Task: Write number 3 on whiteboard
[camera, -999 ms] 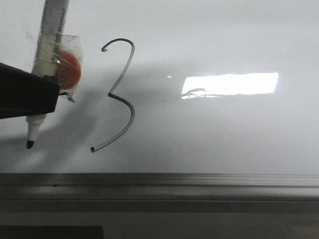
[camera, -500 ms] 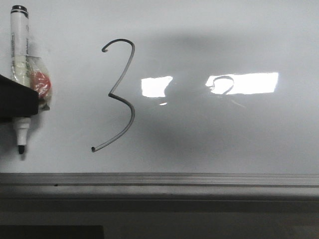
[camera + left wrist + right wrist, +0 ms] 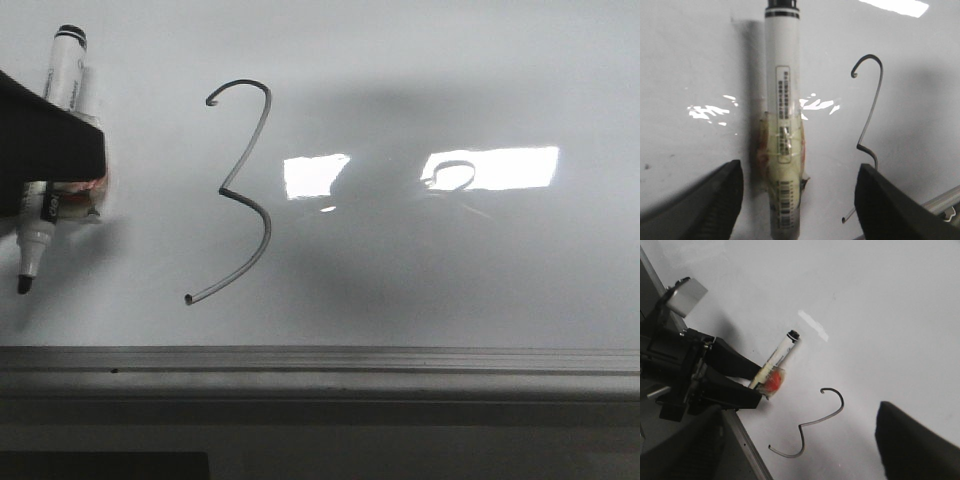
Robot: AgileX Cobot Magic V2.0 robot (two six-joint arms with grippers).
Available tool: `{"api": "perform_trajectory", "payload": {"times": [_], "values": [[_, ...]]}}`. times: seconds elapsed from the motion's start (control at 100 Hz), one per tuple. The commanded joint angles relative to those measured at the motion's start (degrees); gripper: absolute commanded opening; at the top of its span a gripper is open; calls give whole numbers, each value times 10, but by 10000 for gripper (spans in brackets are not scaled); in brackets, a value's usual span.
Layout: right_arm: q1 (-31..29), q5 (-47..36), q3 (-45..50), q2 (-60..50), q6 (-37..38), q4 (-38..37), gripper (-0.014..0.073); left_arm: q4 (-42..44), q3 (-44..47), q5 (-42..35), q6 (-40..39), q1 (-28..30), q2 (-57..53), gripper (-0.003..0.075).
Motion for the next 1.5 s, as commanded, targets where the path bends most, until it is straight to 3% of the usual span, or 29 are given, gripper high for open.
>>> {"api": "perform_trajectory", "payload": {"times": [0.0,0.05,0.11,0.21,0.52,0.769,0.979,1.489], "values": [[-3,-23,-10,-23,-3,-18,341,13,-9,-7,2,3,-31,456],[-3,-23,2,-38,-1,-18,147,36,-9,-3,2,3,-59,390],[-3,-26,23,-54,0,-18,-76,68,-9,-3,2,3,-97,244],[-3,-55,71,-92,2,-18,-54,101,-9,-1,2,3,-153,-19],[-3,-216,316,-322,2,-27,-54,219,13,31,2,3,-295,-20],[-3,-233,476,-503,8,-27,-54,284,57,27,2,3,-383,-20],[-3,-236,498,-566,8,-27,-54,284,57,26,2,3,-389,-20],[-3,-236,498,-568,8,-27,-54,284,67,24,2,3,-389,-20]]}}
